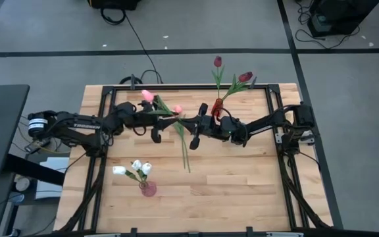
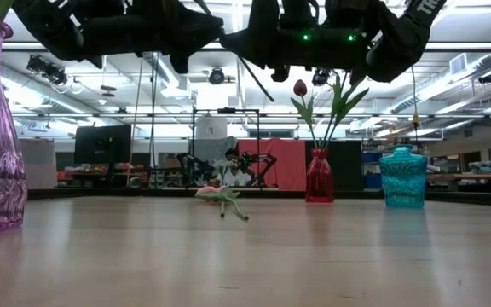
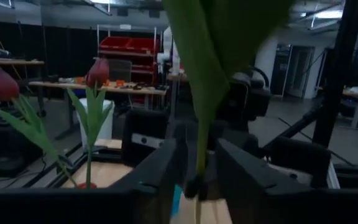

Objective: Sort flowers into vase by color
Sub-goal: Put the bottom pink tulip into the blue vase

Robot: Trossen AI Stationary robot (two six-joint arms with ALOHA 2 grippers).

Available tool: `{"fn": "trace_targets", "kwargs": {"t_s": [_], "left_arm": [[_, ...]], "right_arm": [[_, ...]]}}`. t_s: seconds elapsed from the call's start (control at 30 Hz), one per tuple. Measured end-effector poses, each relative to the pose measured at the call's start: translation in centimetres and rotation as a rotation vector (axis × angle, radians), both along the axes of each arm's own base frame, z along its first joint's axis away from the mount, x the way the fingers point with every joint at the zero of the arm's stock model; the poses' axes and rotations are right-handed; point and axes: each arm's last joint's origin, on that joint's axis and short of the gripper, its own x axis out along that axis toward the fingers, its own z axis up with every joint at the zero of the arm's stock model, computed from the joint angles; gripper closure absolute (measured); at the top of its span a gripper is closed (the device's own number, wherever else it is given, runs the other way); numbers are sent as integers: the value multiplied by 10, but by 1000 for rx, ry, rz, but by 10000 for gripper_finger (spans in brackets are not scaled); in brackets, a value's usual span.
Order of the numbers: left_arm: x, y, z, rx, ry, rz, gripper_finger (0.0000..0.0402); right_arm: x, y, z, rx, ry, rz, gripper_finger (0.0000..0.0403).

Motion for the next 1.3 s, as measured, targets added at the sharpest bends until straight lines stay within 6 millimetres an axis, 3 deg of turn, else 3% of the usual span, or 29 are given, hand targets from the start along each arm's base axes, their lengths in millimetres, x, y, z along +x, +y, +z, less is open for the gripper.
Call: {"fn": "trace_targets", "kwargs": {"t_s": [0.13,0.2,0.63,1.0,1.3], "left_arm": [[3,0,-5,-15,28,-21,373],[3,1,-7,-20,45,-18,389],[0,3,-12,-36,338,-8,400],[0,2,-17,-86,426,-18,401],[-1,-4,-27,-117,519,-148,401]], "right_arm": [[0,0,-1,-1,8,7,374],[0,1,-3,1,26,7,362],[-16,14,6,141,288,-48,237],[-27,15,25,164,268,-100,235],[-26,15,30,146,216,-68,235]]}}
